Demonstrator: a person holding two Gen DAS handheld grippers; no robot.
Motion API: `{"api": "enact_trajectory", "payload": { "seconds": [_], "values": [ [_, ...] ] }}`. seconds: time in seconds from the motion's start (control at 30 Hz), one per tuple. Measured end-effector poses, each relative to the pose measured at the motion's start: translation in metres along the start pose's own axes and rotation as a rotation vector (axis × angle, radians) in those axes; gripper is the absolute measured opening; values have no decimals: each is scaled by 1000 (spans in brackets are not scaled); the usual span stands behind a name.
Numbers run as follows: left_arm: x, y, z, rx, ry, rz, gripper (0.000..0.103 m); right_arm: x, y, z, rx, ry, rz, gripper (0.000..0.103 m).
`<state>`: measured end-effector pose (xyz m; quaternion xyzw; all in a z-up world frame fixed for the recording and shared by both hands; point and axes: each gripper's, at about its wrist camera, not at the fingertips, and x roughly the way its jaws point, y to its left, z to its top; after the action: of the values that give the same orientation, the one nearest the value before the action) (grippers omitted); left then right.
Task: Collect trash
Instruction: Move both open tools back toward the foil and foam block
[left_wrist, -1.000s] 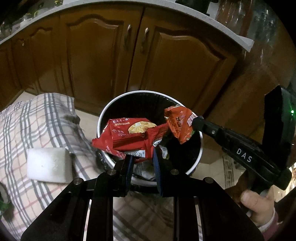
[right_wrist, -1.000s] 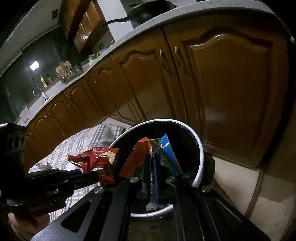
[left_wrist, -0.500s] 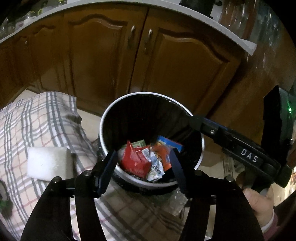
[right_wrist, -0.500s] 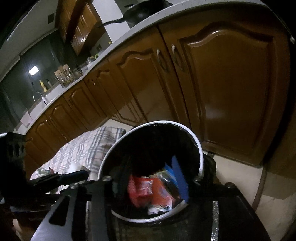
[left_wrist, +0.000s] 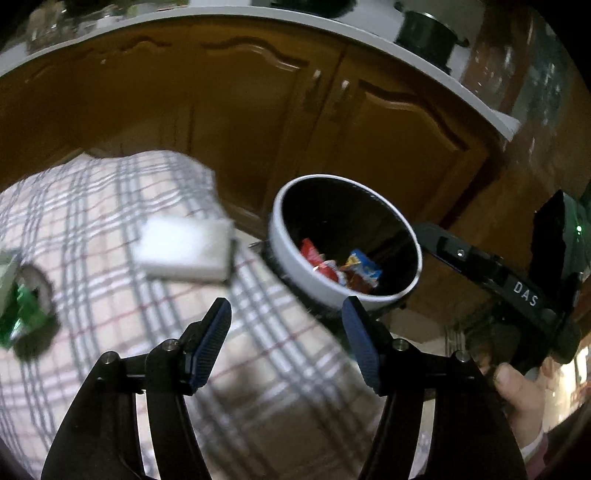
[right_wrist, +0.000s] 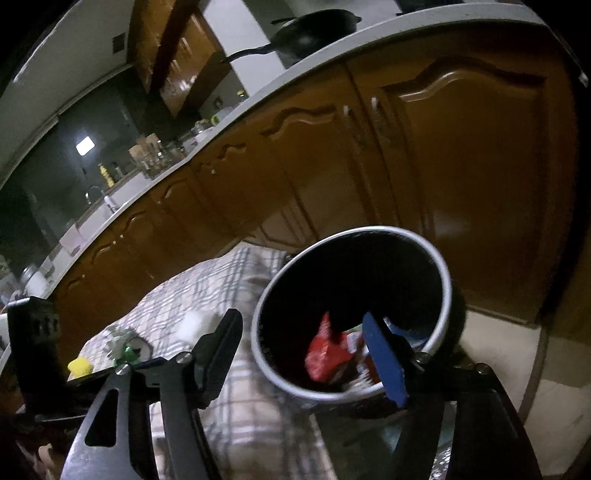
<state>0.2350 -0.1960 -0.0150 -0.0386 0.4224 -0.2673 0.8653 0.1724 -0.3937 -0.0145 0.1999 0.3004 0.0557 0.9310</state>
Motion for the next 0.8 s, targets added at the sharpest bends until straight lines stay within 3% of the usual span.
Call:
{"api": "enact_trajectory", "payload": {
  "seconds": [0.53,0.8],
  "values": [
    [-70,85,-51,-168,-74,122,63,27,78,-43,-76,106,130,70],
    [-93,134,-53,-254,-120,203,63,36,99,-52,-98,133,148,70]
  ]
}}
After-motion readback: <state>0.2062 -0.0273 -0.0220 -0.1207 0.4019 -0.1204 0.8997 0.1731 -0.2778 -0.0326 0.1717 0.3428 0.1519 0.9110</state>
